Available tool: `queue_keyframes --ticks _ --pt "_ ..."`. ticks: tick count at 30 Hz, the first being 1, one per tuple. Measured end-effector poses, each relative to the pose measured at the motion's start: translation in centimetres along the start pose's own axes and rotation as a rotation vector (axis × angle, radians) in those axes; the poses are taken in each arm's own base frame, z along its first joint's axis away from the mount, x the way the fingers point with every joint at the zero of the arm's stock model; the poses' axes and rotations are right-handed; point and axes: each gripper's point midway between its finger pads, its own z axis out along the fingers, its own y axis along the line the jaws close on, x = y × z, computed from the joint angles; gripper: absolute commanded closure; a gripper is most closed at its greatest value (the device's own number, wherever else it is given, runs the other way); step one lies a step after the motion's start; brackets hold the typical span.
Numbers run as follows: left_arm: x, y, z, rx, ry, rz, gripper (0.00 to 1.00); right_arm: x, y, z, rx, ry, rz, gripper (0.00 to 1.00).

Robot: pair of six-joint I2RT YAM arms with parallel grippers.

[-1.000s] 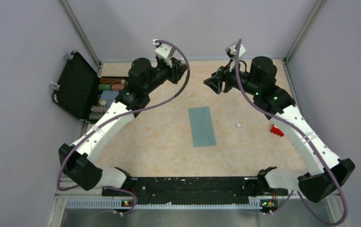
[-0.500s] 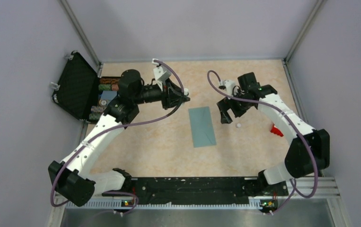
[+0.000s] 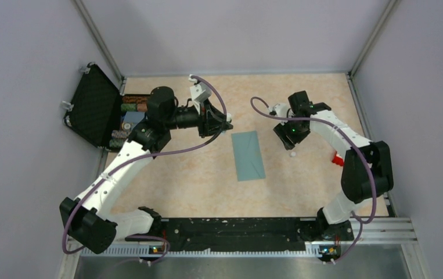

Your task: Place the letter into the envelope and seal it

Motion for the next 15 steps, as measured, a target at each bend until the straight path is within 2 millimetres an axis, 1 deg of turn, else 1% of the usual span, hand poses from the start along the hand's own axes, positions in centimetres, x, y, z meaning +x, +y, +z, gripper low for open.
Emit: queue_keyframes --ticks 3,9,15 --pt "0.0 0.0 0.0 -0.001 0.001 -0.007 1.00 0.7 -0.6 1.0 0.017 0.044 -0.012 0.48" --pt "0.4 0.0 0.0 -0.002 0.011 -0.031 1.00 2.0 -0.8 2.8 0.006 0.113 -0.007 0.51" --pt "0.6 0.3 0.1 -0.013 0.017 -0.044 1.00 2.3 -0.8 3.3 0.006 0.124 -0.002 0.53"
